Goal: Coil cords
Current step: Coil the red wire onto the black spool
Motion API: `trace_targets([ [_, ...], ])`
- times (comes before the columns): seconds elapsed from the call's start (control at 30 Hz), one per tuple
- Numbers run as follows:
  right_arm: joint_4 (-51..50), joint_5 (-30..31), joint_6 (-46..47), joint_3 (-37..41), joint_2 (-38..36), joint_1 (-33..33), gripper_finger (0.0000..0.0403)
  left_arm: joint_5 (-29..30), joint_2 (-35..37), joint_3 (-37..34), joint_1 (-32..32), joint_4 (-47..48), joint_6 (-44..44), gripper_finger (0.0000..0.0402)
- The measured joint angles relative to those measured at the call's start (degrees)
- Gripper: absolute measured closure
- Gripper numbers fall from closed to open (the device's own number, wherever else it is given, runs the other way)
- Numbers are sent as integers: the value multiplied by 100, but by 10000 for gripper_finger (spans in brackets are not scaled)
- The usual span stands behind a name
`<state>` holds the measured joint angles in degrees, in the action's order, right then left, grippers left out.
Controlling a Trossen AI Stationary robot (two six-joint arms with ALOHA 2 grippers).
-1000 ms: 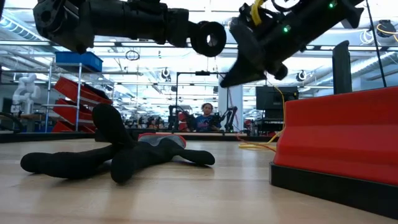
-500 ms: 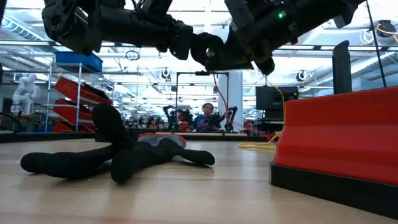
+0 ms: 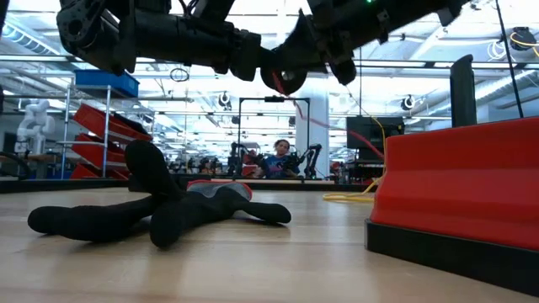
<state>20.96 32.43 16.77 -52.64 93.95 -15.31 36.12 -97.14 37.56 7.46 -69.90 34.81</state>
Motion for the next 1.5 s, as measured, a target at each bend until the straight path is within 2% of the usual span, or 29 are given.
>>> trace_targets([
  [0.13,-238,-108,-215,-328,0,35,403,-7,-61,0,3,56,-60,402],
  [0.47,-2244,202,-175,-1119,-31,3,403,53,-310,0,85,166,2,402],
  [0.8,-3795,894,287,-1176,-750,-201,403,151,-306,-30,184,209,13,402],
  [0.93,-4654,968,785,-1176,-1036,-245,403,190,-306,-42,245,211,17,402],
  [1.1,-5248,980,1073,-1176,-1071,-245,403,205,-306,-46,355,133,15,402],
  [1.3,-4998,916,1294,-929,-1043,-279,403,238,-306,-46,392,96,15,402],
  [1.5,-3854,775,1359,-165,-1038,-277,403,233,-306,-46,372,-330,13,402],
])
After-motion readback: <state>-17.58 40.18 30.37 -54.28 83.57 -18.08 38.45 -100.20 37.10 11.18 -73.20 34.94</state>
